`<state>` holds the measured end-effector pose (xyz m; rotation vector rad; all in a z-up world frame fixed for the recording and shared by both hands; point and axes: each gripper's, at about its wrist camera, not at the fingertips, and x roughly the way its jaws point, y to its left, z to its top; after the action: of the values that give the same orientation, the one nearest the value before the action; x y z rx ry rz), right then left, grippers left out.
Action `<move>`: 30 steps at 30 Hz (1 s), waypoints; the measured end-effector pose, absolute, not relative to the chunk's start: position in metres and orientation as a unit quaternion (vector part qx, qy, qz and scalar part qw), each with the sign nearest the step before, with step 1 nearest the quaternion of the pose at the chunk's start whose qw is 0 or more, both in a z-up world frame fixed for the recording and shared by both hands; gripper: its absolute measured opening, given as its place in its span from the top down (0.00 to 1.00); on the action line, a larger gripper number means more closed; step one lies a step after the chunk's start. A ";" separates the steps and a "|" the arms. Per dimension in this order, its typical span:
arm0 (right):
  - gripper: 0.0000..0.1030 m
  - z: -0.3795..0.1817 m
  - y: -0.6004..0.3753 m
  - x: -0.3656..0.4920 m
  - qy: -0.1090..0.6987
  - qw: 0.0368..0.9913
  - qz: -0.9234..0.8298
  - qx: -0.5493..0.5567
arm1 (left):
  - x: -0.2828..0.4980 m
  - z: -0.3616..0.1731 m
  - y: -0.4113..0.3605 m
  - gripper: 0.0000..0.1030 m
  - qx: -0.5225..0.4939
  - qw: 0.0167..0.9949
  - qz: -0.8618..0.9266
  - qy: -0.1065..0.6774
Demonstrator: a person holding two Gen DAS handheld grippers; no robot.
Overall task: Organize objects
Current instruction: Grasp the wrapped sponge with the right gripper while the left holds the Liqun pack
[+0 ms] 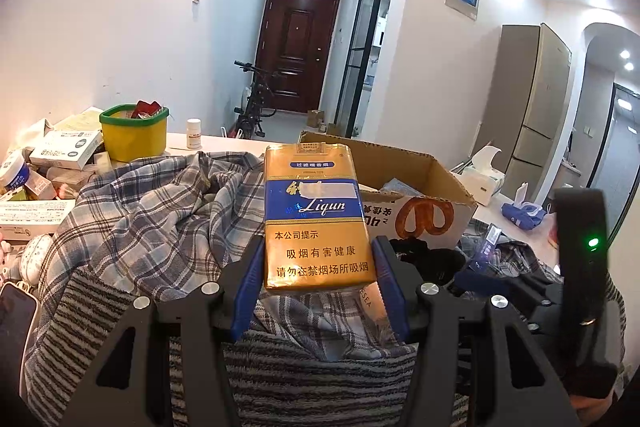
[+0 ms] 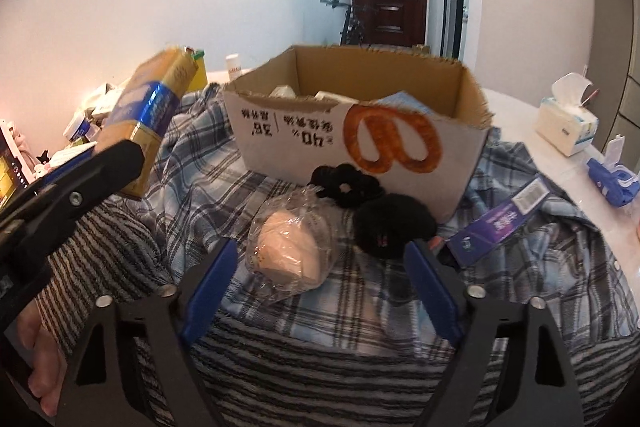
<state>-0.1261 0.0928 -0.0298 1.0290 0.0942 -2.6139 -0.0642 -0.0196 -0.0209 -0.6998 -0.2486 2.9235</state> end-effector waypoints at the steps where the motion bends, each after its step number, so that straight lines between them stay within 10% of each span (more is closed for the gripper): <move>1: 0.27 -0.032 0.091 -0.128 0.036 0.166 -0.915 0.366 | -0.064 -0.021 -0.020 0.46 -0.232 0.062 0.967 -0.083; 10: 0.79 -0.037 0.097 -0.129 0.013 0.185 -0.908 0.375 | -0.063 -0.022 -0.021 0.46 -0.233 0.065 0.966 -0.091; 30: 0.87 0.005 0.161 -0.091 0.004 0.131 -0.946 0.296 | -0.064 -0.022 -0.017 0.46 -0.235 0.057 0.967 -0.078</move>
<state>-0.0908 0.1608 0.0052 0.8592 0.0124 -2.7468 -0.0636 -0.0173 -0.0220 -0.7129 -0.2358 2.9326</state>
